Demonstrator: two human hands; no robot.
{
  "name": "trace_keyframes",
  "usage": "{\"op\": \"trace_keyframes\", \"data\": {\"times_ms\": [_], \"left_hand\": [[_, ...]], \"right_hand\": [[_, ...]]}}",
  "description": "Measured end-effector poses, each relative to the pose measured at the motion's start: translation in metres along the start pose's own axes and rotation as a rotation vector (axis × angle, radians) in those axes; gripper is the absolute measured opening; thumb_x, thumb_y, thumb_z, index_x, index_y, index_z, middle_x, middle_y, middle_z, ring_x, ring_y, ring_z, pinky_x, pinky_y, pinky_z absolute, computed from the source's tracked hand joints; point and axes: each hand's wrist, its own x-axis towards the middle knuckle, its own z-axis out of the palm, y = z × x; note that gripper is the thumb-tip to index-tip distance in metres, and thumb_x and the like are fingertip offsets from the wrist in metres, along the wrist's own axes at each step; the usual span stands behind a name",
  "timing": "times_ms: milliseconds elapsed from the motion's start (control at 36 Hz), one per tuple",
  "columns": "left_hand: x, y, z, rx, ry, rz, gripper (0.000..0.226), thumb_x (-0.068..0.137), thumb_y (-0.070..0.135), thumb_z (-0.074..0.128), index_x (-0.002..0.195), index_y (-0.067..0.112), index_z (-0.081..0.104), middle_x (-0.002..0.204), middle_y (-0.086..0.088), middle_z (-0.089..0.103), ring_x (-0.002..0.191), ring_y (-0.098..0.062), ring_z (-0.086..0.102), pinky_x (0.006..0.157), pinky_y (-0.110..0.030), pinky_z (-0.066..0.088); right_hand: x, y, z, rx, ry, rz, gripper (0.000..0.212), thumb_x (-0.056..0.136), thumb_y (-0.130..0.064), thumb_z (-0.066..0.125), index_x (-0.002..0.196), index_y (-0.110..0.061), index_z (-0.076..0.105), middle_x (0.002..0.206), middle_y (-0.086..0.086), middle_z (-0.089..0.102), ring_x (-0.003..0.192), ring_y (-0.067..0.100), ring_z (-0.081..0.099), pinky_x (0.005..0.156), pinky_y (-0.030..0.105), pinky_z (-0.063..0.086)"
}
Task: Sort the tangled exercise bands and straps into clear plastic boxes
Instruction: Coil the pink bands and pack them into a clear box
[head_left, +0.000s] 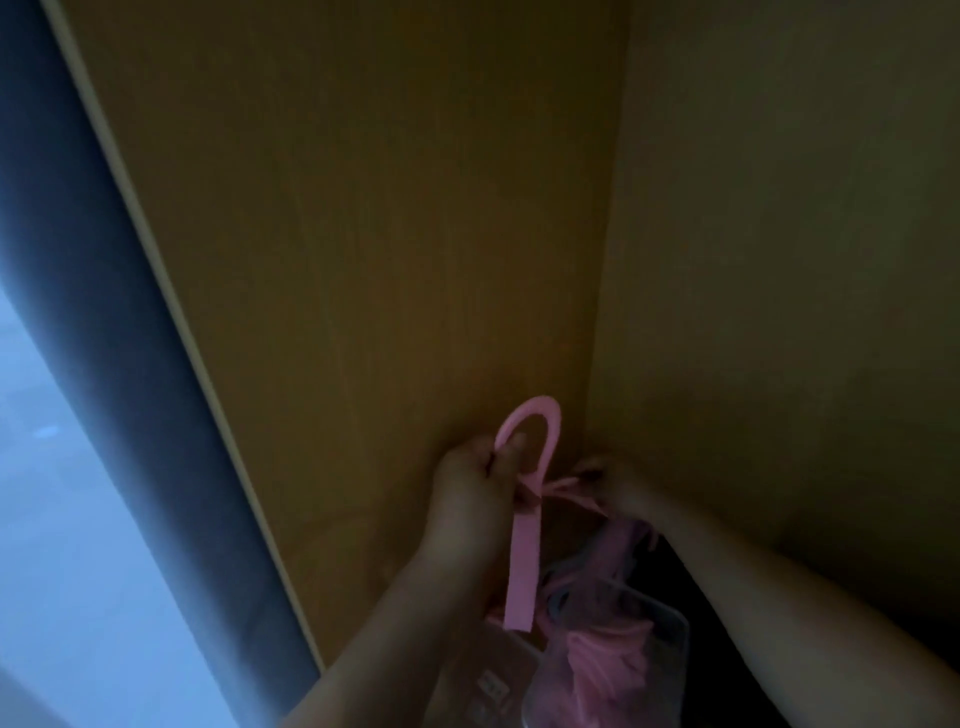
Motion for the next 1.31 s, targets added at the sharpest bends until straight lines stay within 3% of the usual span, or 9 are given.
{"op": "trace_keyframes", "data": {"times_ms": [194, 361, 583, 694, 833, 917, 1000, 1139, 1306], "left_hand": [[0.028, 0.021, 0.015, -0.191, -0.058, -0.047, 0.033, 0.101, 0.022, 0.044, 0.096, -0.005, 0.062, 0.075, -0.013, 0.065, 0.054, -0.009, 0.066, 0.051, -0.018, 0.052], [0.049, 0.048, 0.028, -0.098, 0.011, 0.103, 0.033, 0.103, 0.028, 0.039, 0.087, 0.020, 0.067, 0.078, -0.002, 0.071, 0.071, -0.015, 0.065, 0.064, -0.028, 0.050], [0.086, 0.099, 0.053, -0.234, -0.003, 0.164, 0.034, 0.103, 0.028, 0.038, 0.097, 0.014, 0.068, 0.084, -0.007, 0.071, 0.072, -0.019, 0.065, 0.065, -0.032, 0.051], [0.101, 0.129, 0.060, -0.306, -0.013, 0.212, 0.032, 0.103, 0.028, 0.040, 0.088, 0.022, 0.068, 0.093, -0.002, 0.074, 0.089, -0.019, 0.070, 0.086, -0.039, 0.055], [0.106, 0.149, 0.065, -0.337, -0.045, 0.316, 0.032, 0.104, 0.025, 0.039, 0.088, 0.024, 0.067, 0.091, 0.004, 0.073, 0.084, -0.005, 0.068, 0.071, -0.022, 0.048], [0.105, 0.152, 0.068, -0.418, -0.086, 0.335, 0.031, 0.104, 0.022, 0.037, 0.103, 0.015, 0.067, 0.097, -0.002, 0.072, 0.090, -0.013, 0.067, 0.073, -0.021, 0.050], [0.102, 0.154, 0.070, -0.574, -0.164, 0.279, 0.033, 0.104, 0.019, 0.035, 0.108, 0.010, 0.066, 0.105, -0.009, 0.073, 0.099, -0.021, 0.068, 0.085, -0.032, 0.053], [0.096, 0.151, 0.064, -0.718, -0.246, 0.198, 0.035, 0.105, 0.021, 0.030, 0.104, 0.005, 0.062, 0.102, -0.020, 0.071, 0.097, -0.031, 0.069, 0.089, -0.041, 0.054], [0.090, 0.138, 0.058, -0.772, -0.289, 0.215, 0.048, 0.102, 0.036, 0.033, 0.114, -0.001, 0.061, 0.113, -0.020, 0.068, 0.107, -0.029, 0.065, 0.095, -0.038, 0.051]], "right_hand": [[-0.007, -0.043, -0.090, 0.339, 0.379, -0.057, 0.007, 0.088, -0.002, 0.064, 0.089, -0.006, 0.070, 0.066, -0.003, 0.064, 0.049, -0.007, 0.053, 0.052, 0.011, 0.039], [-0.020, -0.070, -0.153, 0.448, 0.594, -0.171, 0.029, 0.085, 0.004, 0.064, 0.112, -0.008, 0.065, 0.082, -0.001, 0.067, 0.058, -0.008, 0.060, 0.061, 0.009, 0.047], [-0.038, -0.130, -0.210, 0.550, 0.809, -0.384, 0.021, 0.090, -0.003, 0.061, 0.085, -0.023, 0.069, 0.061, -0.014, 0.068, 0.058, -0.004, 0.057, 0.057, 0.012, 0.042], [-0.053, -0.169, -0.231, 0.634, 0.810, -0.461, 0.020, 0.091, -0.007, 0.061, 0.085, -0.023, 0.071, 0.063, -0.009, 0.067, 0.056, 0.001, 0.056, 0.057, 0.017, 0.043], [-0.064, -0.199, -0.231, 0.770, 0.655, -0.464, 0.018, 0.094, -0.003, 0.056, 0.108, 0.002, 0.065, 0.068, 0.004, 0.060, 0.040, -0.002, 0.047, 0.040, 0.011, 0.036], [-0.057, -0.203, -0.217, 0.738, 0.682, -0.466, 0.016, 0.091, -0.002, 0.060, 0.103, -0.001, 0.069, 0.062, -0.008, 0.068, 0.050, -0.003, 0.057, 0.050, 0.011, 0.044], [-0.047, -0.200, -0.203, 0.785, 0.699, -0.450, 0.012, 0.087, -0.006, 0.065, 0.096, -0.006, 0.073, 0.083, 0.007, 0.074, 0.076, 0.016, 0.068, 0.076, 0.030, 0.056], [-0.042, -0.197, -0.191, 1.085, 0.544, -0.428, 0.013, 0.085, 0.000, 0.065, 0.097, -0.001, 0.070, 0.082, 0.017, 0.069, 0.067, 0.026, 0.065, 0.064, 0.034, 0.057], [-0.036, -0.204, -0.175, 1.296, 0.567, -0.438, 0.021, 0.082, 0.009, 0.063, 0.102, 0.006, 0.066, 0.085, 0.018, 0.069, 0.074, 0.026, 0.066, 0.074, 0.035, 0.058]]}}
